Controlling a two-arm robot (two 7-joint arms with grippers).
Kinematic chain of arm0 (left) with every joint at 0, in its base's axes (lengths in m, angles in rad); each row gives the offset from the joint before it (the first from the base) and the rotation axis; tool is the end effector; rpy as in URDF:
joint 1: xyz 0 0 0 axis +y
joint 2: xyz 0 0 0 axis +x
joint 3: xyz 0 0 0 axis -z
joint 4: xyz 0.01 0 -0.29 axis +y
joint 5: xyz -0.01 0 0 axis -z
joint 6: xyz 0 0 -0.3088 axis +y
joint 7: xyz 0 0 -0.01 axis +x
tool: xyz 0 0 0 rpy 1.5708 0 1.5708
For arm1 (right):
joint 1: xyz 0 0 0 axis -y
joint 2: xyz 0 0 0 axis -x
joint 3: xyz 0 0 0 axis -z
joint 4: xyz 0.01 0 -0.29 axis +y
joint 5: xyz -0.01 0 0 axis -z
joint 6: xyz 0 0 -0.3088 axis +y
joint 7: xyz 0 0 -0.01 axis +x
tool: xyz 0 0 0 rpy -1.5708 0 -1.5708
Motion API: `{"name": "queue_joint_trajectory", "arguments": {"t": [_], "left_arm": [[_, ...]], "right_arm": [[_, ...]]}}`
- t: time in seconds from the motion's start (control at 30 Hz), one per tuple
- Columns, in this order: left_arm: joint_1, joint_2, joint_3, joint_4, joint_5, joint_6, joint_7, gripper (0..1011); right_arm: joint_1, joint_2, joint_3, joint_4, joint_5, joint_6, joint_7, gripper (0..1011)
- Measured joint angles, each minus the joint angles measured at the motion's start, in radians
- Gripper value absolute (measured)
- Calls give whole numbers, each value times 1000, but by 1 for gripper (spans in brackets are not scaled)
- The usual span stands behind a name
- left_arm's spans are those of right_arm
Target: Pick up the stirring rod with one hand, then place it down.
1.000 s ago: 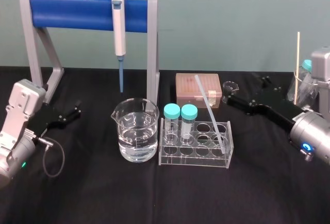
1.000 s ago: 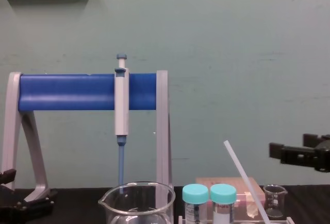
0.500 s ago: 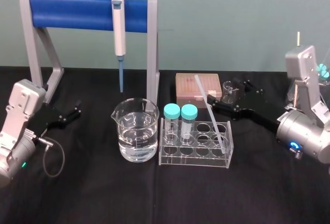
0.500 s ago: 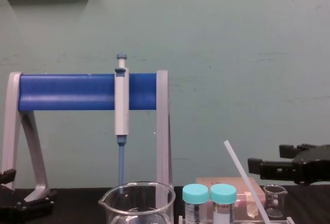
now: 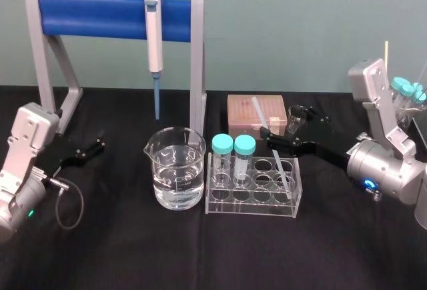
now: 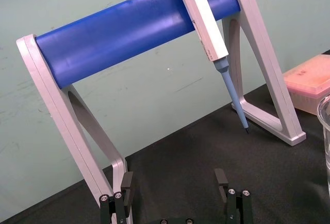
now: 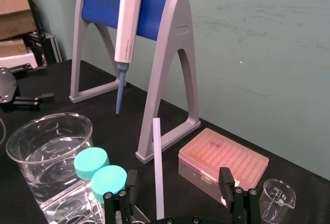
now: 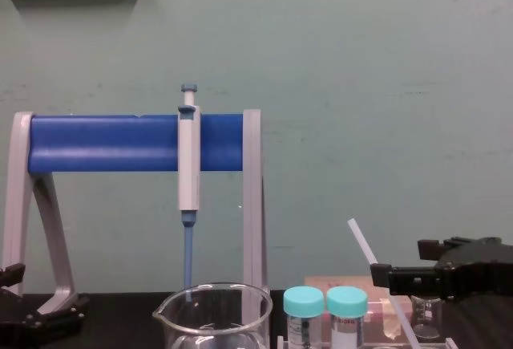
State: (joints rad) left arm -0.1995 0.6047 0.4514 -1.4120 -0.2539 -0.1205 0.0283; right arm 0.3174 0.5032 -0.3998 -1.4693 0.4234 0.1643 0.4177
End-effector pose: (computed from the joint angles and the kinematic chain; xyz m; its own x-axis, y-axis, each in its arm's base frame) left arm 0.3581 0.0827 -0.3023 0.2923 0.8803 0.3737 -0.9553 0.2873 0.0703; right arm 0.3953 -0.0493 -0.2425 0.6465 -0.7585 0.0819 0.7575 0.6255 -0.1870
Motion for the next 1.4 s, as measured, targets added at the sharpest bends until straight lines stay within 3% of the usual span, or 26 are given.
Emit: {"name": "queue_joint_trajectory", "arguments": {"t": [0.87, 1.4], "left_arm": [[0, 0, 0, 0, 0, 0, 0, 1001], [0, 0, 0, 0, 0, 0, 0, 1000]], "right_arm": [[75, -72, -17, 106, -63, 2, 23, 1003], [84, -82, -22, 117, -81, 7, 16, 1003]]}}
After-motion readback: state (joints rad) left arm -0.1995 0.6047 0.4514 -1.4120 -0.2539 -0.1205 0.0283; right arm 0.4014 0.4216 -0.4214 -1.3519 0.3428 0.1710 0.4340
